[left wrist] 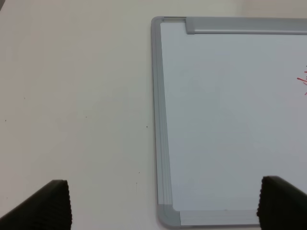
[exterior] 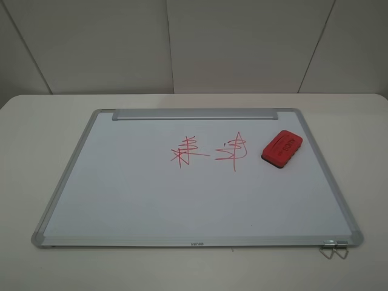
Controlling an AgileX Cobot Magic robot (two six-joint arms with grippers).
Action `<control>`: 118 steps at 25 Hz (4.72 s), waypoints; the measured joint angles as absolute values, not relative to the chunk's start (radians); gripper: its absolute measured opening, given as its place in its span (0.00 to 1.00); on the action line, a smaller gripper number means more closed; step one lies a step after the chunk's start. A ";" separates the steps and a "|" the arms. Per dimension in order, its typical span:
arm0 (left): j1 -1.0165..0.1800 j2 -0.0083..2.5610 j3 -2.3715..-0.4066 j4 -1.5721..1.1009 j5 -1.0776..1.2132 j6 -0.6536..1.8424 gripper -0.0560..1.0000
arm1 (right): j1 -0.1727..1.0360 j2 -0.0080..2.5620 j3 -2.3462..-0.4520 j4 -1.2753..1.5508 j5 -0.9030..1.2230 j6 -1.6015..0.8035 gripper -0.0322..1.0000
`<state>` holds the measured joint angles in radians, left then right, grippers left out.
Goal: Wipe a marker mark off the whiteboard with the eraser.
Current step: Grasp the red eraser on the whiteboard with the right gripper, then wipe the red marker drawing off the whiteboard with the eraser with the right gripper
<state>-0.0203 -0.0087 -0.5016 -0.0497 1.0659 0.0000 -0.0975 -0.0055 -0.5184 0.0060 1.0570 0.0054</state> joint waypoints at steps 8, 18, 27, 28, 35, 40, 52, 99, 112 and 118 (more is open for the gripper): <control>-0.020 -0.009 -0.502 -0.050 1.066 0.000 0.79 | -0.097 -0.004 -0.518 0.006 1.057 0.005 0.83; -0.020 -0.009 -0.502 -0.050 1.066 0.000 0.79 | -0.088 0.431 -0.545 0.057 1.002 0.014 0.83; -0.020 -0.009 -0.502 -0.050 1.066 0.000 0.79 | 0.055 1.026 -0.717 0.061 0.862 0.282 0.83; -0.020 -0.009 -0.502 -0.050 1.066 0.000 0.79 | 0.061 1.092 -0.754 0.049 0.863 0.300 0.83; -0.020 -0.009 -0.502 -0.050 1.066 0.000 0.79 | 0.142 1.535 -1.066 -0.062 0.877 0.529 0.83; -0.020 -0.009 -0.502 -0.050 1.065 0.000 0.79 | 0.194 1.759 -1.256 -0.084 0.877 0.674 0.83; -0.020 -0.009 -0.502 -0.049 1.065 0.000 0.79 | 0.234 2.026 -1.415 -0.176 0.967 0.916 0.83; -0.020 -0.009 -0.502 -0.047 1.065 0.000 0.79 | 0.205 2.112 -1.357 -0.127 0.835 1.000 0.52; -0.020 -0.009 -0.502 -0.047 1.065 0.000 0.79 | 0.234 2.077 -1.507 -0.152 1.059 0.583 0.52; -0.020 -0.009 -0.502 -0.047 1.065 0.000 0.79 | 0.337 2.078 -1.557 -0.152 1.110 0.478 0.52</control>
<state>-0.0203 -0.0087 -0.5016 -0.0474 1.0655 0.0000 0.3373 2.0780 -1.5570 -0.1516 1.1096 0.4778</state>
